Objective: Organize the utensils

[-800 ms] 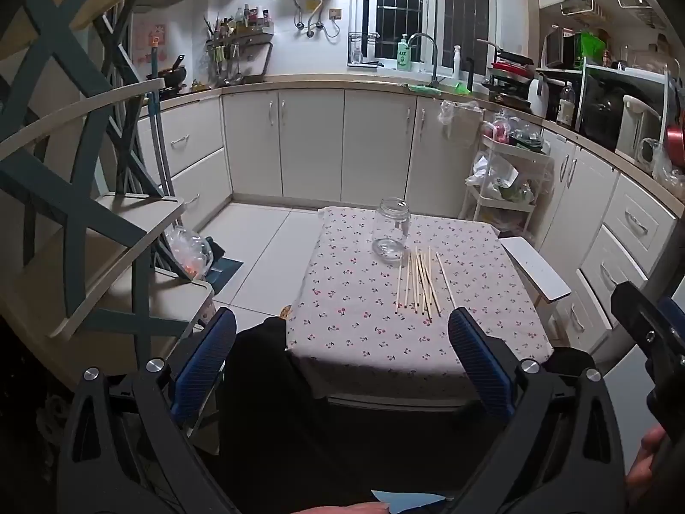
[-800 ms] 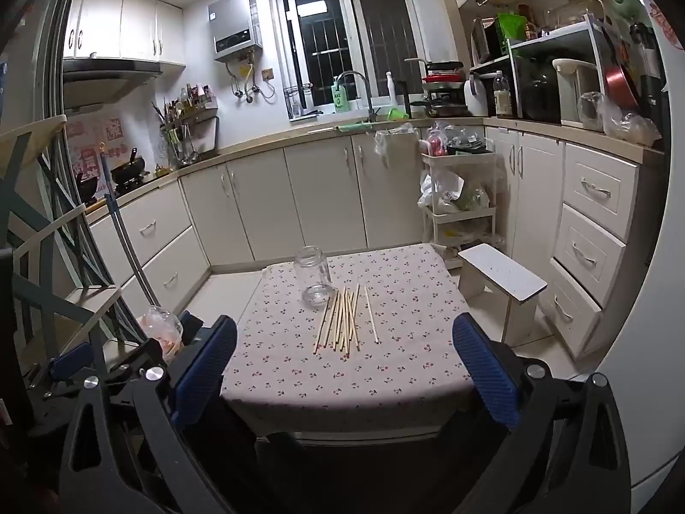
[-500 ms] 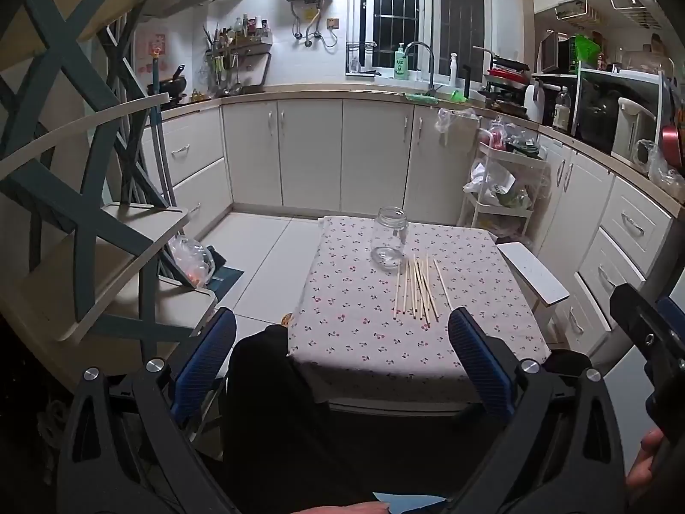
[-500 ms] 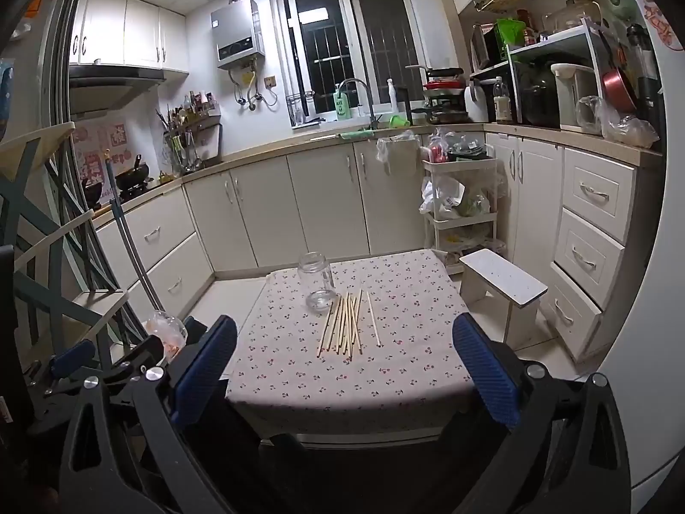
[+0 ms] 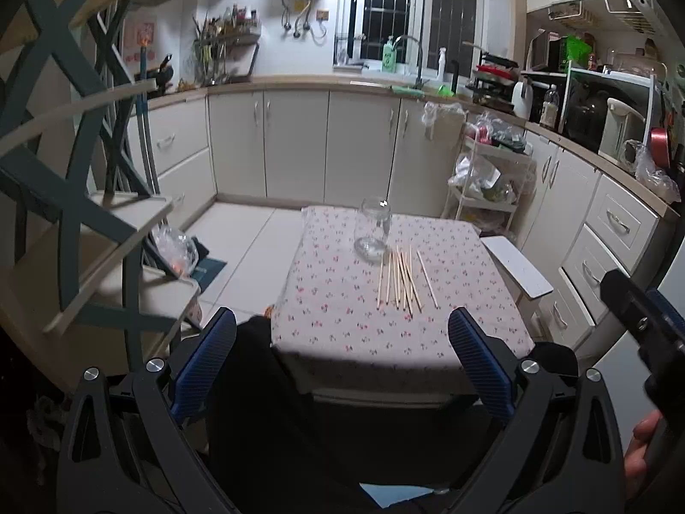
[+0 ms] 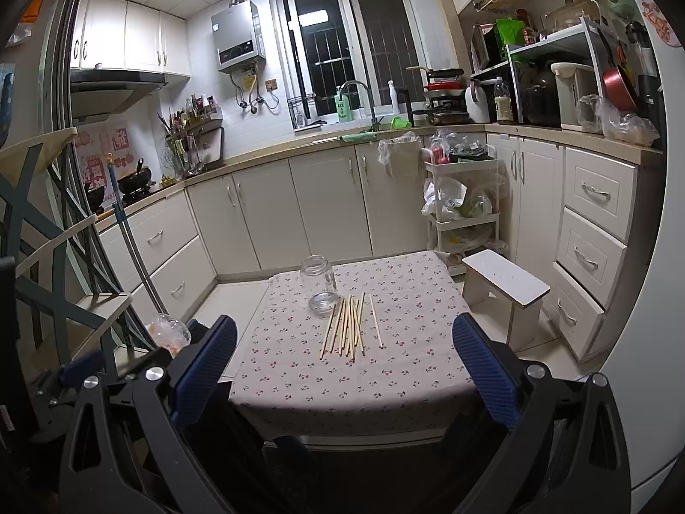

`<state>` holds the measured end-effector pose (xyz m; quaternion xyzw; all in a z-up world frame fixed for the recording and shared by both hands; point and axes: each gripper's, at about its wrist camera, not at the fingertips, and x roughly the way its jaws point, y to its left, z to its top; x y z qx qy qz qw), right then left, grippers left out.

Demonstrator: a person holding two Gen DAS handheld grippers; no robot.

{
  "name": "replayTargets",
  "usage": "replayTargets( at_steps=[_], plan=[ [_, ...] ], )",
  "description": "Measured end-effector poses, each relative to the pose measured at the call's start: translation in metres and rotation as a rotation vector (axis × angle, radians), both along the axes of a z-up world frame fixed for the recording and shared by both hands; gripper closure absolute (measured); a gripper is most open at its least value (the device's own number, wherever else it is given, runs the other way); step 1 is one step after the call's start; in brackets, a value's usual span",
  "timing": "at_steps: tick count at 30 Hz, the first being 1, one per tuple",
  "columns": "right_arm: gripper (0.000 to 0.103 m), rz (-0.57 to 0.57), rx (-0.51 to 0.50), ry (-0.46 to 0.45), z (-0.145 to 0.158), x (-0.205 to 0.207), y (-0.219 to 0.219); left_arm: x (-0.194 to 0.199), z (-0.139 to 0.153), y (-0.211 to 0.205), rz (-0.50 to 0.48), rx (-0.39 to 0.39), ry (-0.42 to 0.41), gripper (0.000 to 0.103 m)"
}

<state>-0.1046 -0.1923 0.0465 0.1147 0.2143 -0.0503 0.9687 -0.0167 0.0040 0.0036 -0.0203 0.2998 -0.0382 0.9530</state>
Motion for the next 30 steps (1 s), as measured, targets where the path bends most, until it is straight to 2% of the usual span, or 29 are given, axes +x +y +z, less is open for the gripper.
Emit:
replayTargets(
  at_steps=[6,30],
  plan=[
    [0.006,0.002,0.003,-0.002,0.0018,-0.0005,0.0016,-0.0066,0.0031,0.0015,0.011,0.0,-0.038,0.008],
    [0.006,0.008,0.017,0.007,-0.0019,0.0001,0.0022,-0.0004,0.001,0.0023,0.001,0.007,-0.027,0.008]
  ],
)
